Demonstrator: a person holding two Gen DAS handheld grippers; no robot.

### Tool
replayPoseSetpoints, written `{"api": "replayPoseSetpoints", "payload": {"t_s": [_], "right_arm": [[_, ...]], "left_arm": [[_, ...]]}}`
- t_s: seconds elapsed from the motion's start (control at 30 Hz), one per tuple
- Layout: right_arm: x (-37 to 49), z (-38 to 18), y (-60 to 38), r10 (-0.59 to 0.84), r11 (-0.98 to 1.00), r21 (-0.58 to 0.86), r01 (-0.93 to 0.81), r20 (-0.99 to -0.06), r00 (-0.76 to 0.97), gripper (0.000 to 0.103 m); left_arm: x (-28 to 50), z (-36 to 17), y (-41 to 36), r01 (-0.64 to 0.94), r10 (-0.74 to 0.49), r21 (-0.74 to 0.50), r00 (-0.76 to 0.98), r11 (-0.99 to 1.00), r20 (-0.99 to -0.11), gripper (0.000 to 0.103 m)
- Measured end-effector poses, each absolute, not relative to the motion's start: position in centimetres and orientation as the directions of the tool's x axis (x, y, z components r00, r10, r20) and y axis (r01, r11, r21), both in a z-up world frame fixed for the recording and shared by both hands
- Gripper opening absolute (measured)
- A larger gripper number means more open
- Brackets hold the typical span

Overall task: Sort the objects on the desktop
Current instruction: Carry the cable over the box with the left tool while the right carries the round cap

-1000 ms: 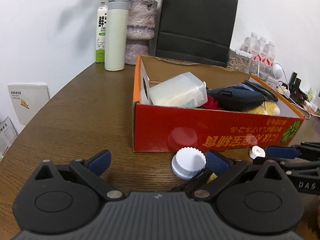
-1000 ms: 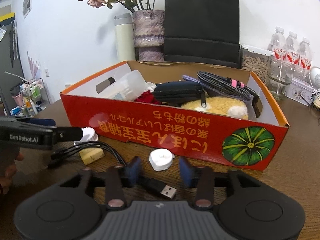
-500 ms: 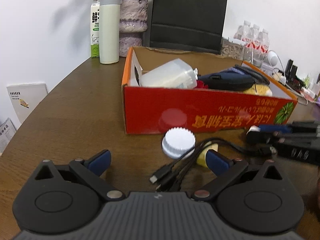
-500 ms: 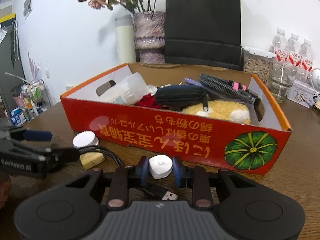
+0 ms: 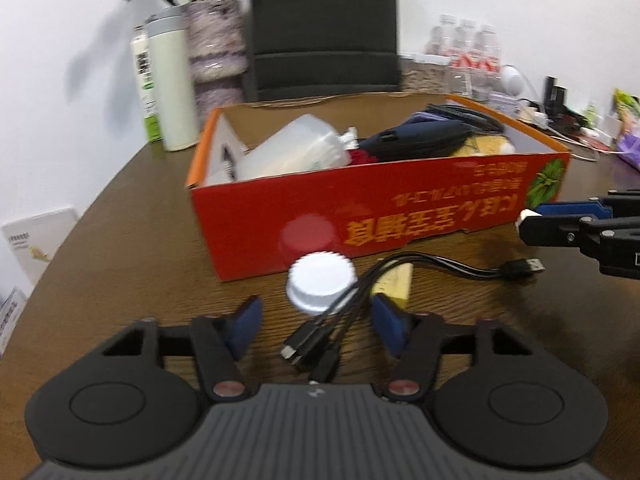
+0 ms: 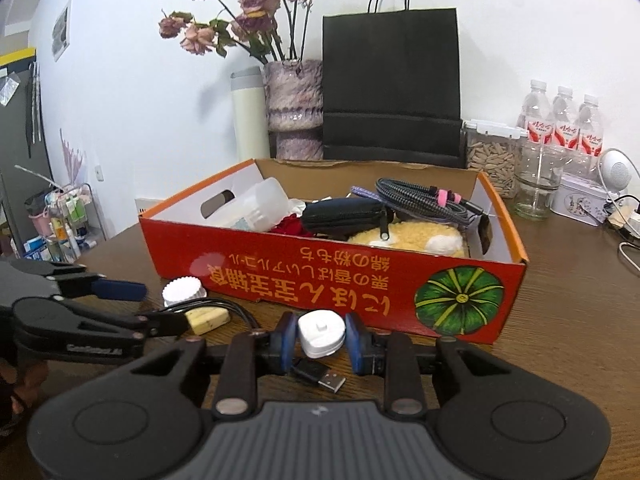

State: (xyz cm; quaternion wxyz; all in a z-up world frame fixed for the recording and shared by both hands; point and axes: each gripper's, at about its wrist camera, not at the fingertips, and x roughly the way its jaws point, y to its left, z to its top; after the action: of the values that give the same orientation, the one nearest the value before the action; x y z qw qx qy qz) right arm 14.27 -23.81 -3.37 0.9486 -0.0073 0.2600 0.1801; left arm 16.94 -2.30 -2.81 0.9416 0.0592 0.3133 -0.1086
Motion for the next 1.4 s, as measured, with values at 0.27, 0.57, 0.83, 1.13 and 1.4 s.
{"api": "replayPoseSetpoints", "payload": {"t_s": [0.27, 0.57, 0.83, 1.13, 1.4], "right_arm": [[12.4, -3.1, -25.0, 0.342, 0.937, 0.102, -0.335, -0.467, 0.815, 0.025], [10.5, -2.7, -25.6, 0.344, 0.938, 0.111, -0.329, -0.43, 0.834, 0.025], [10.1, -0.1, -26.0, 0.345, 0.938, 0.117, -0.325, -0.359, 0.867, 0.025], [13.5, 3.6, -25.3, 0.318, 0.948, 0.099, -0.302, -0.268, 0.91, 0.025], [19.3, 2.2, -24.8, 0.276, 0.961, 0.111, -0.254, -0.285, 0.918, 0.025]], "left_arm": [[14.8, -2.7, -3.7, 0.287, -0.208, 0.045, 0.785, 0.957, -0.584, 0.013], [11.4, 0.2, -4.9, 0.288, -0.222, 0.088, 0.87, 0.954, -0.439, 0.012], [9.3, 4.8, -6.8, 0.281, -0.239, 0.175, 0.944, 0.944, -0.228, 0.012], [12.6, 7.7, -7.8, 0.253, -0.236, 0.157, 0.964, 0.955, -0.121, 0.012], [19.8, 5.7, -6.6, 0.235, -0.221, 0.06, 0.959, 0.97, -0.177, 0.012]]}}
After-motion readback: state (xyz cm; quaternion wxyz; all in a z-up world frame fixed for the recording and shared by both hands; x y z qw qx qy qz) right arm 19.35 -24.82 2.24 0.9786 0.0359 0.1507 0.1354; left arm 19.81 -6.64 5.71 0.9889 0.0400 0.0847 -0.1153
